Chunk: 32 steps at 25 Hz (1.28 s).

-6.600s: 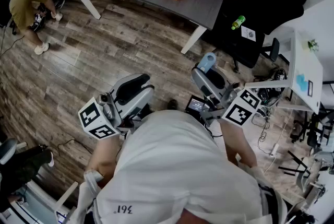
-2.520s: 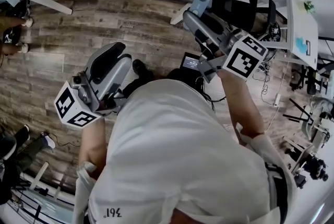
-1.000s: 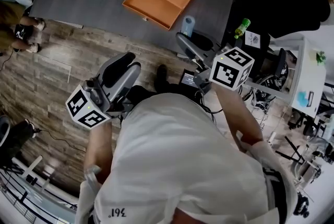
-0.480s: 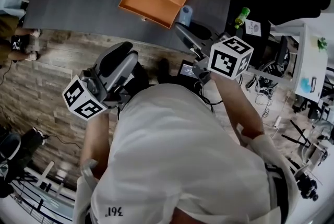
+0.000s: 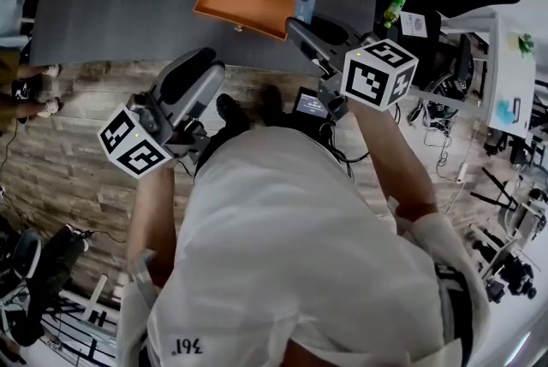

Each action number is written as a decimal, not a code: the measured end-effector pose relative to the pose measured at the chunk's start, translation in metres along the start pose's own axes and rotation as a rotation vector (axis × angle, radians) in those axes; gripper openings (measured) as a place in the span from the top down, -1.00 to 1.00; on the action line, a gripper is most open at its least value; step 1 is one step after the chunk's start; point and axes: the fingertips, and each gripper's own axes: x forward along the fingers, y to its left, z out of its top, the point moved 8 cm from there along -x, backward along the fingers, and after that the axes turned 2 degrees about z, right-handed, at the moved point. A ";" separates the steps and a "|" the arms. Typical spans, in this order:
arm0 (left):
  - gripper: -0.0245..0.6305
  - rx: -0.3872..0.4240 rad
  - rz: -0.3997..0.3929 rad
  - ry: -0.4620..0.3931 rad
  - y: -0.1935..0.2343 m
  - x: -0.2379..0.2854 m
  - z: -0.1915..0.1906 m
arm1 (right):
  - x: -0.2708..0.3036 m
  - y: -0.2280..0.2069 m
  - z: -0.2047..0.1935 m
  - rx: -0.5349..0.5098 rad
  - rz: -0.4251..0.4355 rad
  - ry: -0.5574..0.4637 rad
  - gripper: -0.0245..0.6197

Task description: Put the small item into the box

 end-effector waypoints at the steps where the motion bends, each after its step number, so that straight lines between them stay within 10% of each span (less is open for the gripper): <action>1: 0.56 0.000 -0.005 0.005 0.003 0.002 0.001 | 0.003 0.000 0.001 -0.007 -0.004 0.006 0.62; 21: 0.56 0.009 0.023 0.123 0.052 0.046 -0.009 | 0.064 -0.033 -0.007 -0.117 -0.073 0.190 0.62; 32: 0.59 -0.038 0.268 0.260 0.099 0.051 -0.036 | 0.107 -0.069 -0.028 -0.186 -0.125 0.364 0.62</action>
